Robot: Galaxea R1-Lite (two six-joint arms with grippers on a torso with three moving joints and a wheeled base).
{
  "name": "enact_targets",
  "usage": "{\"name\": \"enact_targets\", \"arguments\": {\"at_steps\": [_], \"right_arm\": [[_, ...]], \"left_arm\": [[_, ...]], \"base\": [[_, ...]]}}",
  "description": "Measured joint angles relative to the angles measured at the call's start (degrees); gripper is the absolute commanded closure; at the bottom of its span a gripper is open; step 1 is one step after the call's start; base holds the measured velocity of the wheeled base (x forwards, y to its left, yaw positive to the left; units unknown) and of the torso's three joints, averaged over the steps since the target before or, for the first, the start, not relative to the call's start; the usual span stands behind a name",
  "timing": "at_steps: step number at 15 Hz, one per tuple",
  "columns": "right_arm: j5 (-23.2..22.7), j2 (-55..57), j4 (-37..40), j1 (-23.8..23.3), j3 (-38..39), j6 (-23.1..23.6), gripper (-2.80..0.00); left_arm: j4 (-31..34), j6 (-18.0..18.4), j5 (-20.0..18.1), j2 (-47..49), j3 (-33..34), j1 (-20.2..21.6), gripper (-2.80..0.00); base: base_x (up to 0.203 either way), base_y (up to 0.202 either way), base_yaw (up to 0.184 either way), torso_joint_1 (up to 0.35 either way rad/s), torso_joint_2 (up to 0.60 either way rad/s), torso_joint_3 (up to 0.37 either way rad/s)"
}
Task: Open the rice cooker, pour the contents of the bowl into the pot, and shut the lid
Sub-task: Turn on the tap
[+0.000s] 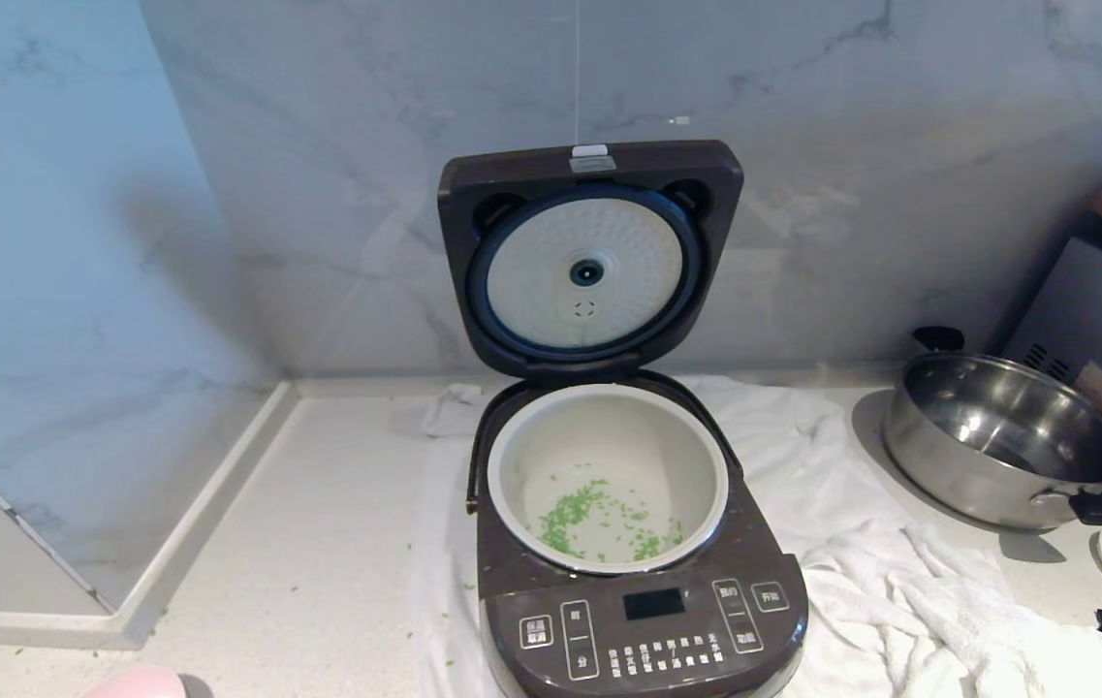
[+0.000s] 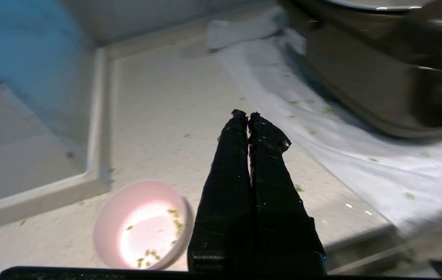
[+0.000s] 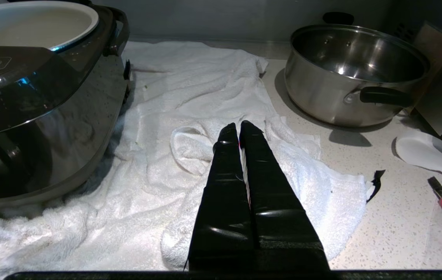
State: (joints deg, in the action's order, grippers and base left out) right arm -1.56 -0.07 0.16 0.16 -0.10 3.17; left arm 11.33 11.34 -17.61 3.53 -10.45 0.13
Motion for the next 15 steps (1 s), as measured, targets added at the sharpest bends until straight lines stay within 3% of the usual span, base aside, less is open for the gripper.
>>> {"name": "enact_targets", "arguments": {"at_steps": [3, 5, 6, 9, 15], "right_arm": [[0.02, 0.0, 0.02, 0.02, 0.0, 0.02, 0.0], [0.01, 0.0, 0.0, 0.0, 0.02, 0.12, 0.0], [0.07, 0.0, -0.02, 0.0, 0.1, 0.02, 0.0], [0.18, 0.0, 0.0, 0.05, 0.1, 0.0, 0.0], [1.1, 0.0, 0.02, 0.0, 0.1, -0.85, 0.0]], "left_arm": [[-8.26, -2.03, 8.68, -2.59, 5.99, -0.04, 0.0], [-9.06, 0.29, 14.43, -3.18, 8.75, -0.11, 0.0], [-9.3, -1.01, 15.82, -3.31, 9.28, -0.11, 0.0], [-9.76, -4.56, 16.17, -3.55, 9.76, -0.13, 0.0], [-9.66, -4.36, 15.42, -3.58, 9.96, -0.13, 0.0]], "base": [[0.0, 0.0, 0.0, 0.0, 0.0, 0.0], [0.0, 0.0, 0.0, 0.0, 0.0, 0.0], [0.0, 0.0, 0.0, 0.0, 0.0, 0.0], [0.0, 0.0, 0.0, 0.0, 0.0, 0.0], [-0.032, 0.0, 0.001, 0.004, 0.0, 0.0]]}}
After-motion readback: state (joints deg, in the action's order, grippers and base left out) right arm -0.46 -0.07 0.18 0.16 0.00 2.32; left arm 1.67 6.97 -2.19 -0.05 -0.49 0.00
